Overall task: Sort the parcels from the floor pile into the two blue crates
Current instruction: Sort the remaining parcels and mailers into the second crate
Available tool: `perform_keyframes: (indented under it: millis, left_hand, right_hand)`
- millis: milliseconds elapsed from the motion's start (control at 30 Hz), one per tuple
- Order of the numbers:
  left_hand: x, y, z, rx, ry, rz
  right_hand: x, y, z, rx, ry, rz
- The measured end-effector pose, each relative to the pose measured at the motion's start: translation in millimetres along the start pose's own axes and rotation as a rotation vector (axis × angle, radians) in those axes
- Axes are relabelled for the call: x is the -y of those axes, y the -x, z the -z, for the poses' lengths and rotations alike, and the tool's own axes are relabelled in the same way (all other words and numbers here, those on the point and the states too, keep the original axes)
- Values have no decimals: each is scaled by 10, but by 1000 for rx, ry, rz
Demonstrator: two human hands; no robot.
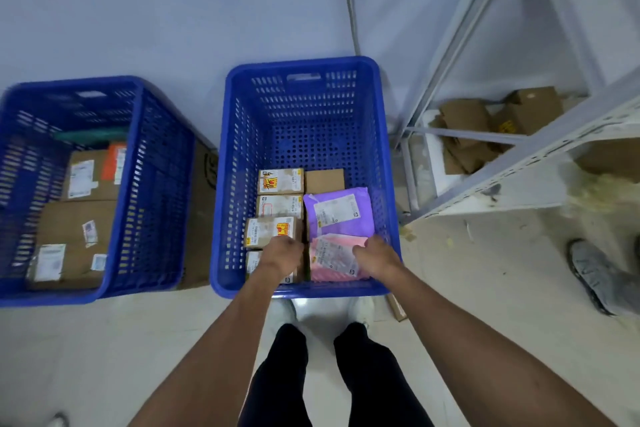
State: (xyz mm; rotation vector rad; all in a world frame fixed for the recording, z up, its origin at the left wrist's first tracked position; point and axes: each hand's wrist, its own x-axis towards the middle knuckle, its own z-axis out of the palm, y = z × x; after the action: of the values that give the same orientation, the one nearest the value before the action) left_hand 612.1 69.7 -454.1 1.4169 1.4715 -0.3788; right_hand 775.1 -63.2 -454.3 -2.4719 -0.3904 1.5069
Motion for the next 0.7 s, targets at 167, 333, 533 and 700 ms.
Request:
perform_keyframes:
  millis: [167,333,533,700]
  left_hand:
    - [-44,525,121,-52,106,-23]
    - [148,692,165,-94,67,-106]
    - [287,1440,-54,-111,21,-245]
    - [733,1647,-465,-48,82,-243]
  right_hand:
    - [63,348,151,-33,80,116]
    - [-1,738,174,-80,96,201]
    - [-479,1139,46,-189,125,239]
    - [-1116,1394,-42,-233,170,180]
